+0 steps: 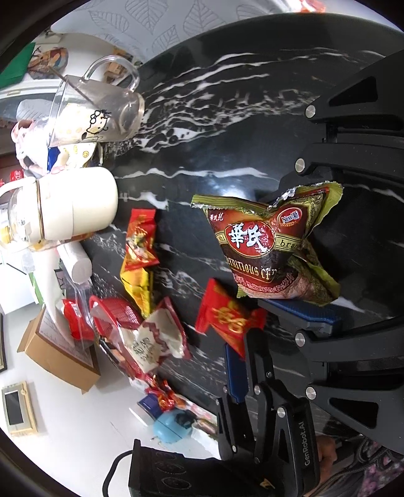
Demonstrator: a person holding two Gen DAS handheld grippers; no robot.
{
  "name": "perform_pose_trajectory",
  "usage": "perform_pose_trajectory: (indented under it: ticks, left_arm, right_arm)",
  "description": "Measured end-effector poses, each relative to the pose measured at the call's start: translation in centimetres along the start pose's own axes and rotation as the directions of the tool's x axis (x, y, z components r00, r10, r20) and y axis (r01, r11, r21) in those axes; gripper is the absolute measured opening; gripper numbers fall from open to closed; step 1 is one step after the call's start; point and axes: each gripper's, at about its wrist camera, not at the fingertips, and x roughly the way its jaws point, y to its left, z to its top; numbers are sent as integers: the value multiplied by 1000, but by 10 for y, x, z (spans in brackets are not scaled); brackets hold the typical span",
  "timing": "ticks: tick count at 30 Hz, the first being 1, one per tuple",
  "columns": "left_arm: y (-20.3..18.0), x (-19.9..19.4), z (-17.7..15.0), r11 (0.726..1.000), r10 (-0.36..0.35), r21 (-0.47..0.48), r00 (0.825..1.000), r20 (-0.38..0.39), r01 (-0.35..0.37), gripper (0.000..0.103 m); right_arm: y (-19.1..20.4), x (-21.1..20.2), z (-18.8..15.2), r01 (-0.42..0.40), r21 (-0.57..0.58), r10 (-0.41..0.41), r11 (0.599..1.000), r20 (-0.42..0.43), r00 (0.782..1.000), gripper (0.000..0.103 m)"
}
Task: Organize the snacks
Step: 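Grasp the red packet with the left tool while the right tool grasps the brown nut packet, then lift both held packets off the table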
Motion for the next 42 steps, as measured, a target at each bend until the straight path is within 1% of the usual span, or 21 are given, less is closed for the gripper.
perform_pose_trajectory:
  ticks: [2, 4, 6, 8, 10, 12, 14, 18, 23, 26, 31, 36, 37, 39, 40, 42]
  left_arm:
    - [0, 3, -5, 1000, 4, 3, 1000, -15, -4, 29]
    - [3, 7, -7, 1000, 6, -18, 999, -34, -6, 29]
    - [6, 8, -8, 999, -5, -36, 1000, -28, 4, 30]
    - [6, 9, -7, 999, 2, -33, 1000, -29, -3, 32]
    - [4, 10, -6, 1000, 13, -26, 999, -29, -14, 40]
    - [3, 9, -7, 999, 25, -29, 999, -29, -26, 57]
    - [4, 8, -8, 998, 31, -45, 999, -22, -32, 60]
    - [7, -1, -10, 997, 26, -66, 1000, 9, -25, 60]
    - [5, -4, 0, 997, 25, -75, 998, 54, -21, 61]
    - [0, 3, 7, 998, 19, -63, 999, 48, -16, 61]
    - [-5, 19, 13, 998, 38, -50, 999, 26, -37, 61]
    - [-6, 25, 15, 997, 63, -35, 997, 34, -62, 60]
    - [-7, 26, 16, 998, 64, -28, 997, 37, -63, 59]
    - [-7, 26, 15, 997, 70, -26, 997, 39, -69, 35]
    - [-6, 27, 15, 998, 60, -30, 998, 30, -59, 33]
    - [-4, 27, 15, 998, 39, -47, 999, 25, -38, 33]
  right_arm:
    - [3, -2, -4, 0, -2, 0, 1000, -1, 1000, 54]
    - [6, -3, -7, 2, -1, -2, 1000, -1, 1000, 54]
    - [7, -4, -9, 6, 0, -6, 1000, 0, 1000, 54]
    - [7, -5, -10, 7, 6, -7, 1000, 0, 1000, 54]
    - [6, -6, -12, 6, 17, -6, 1000, -1, 1000, 54]
    - [5, -7, -12, 6, 25, -6, 1000, -1, 1000, 54]
    - [4, -8, -13, 9, 30, -9, 999, -1, 1000, 54]
    - [2, -10, -15, 12, 43, -12, 999, -1, 1000, 54]
    - [1, -11, -15, 10, 48, -10, 999, 0, 1000, 54]
    - [0, -11, -15, 12, 50, -12, 999, 1, 1000, 54]
    - [-7, -14, -16, 15, 66, -16, 998, 7, 1000, 54]
    - [-13, -16, -16, 16, 76, -17, 997, 9, 1000, 54]
    - [-13, -16, -16, 16, 76, -16, 997, 9, 1000, 54]
    - [-13, -16, -16, 15, 75, -16, 997, 11, 1000, 54]
    - [-13, -16, -15, 15, 75, -15, 997, 11, 1000, 54]
    - [-13, -15, -15, 14, 76, -15, 997, 11, 1000, 54]
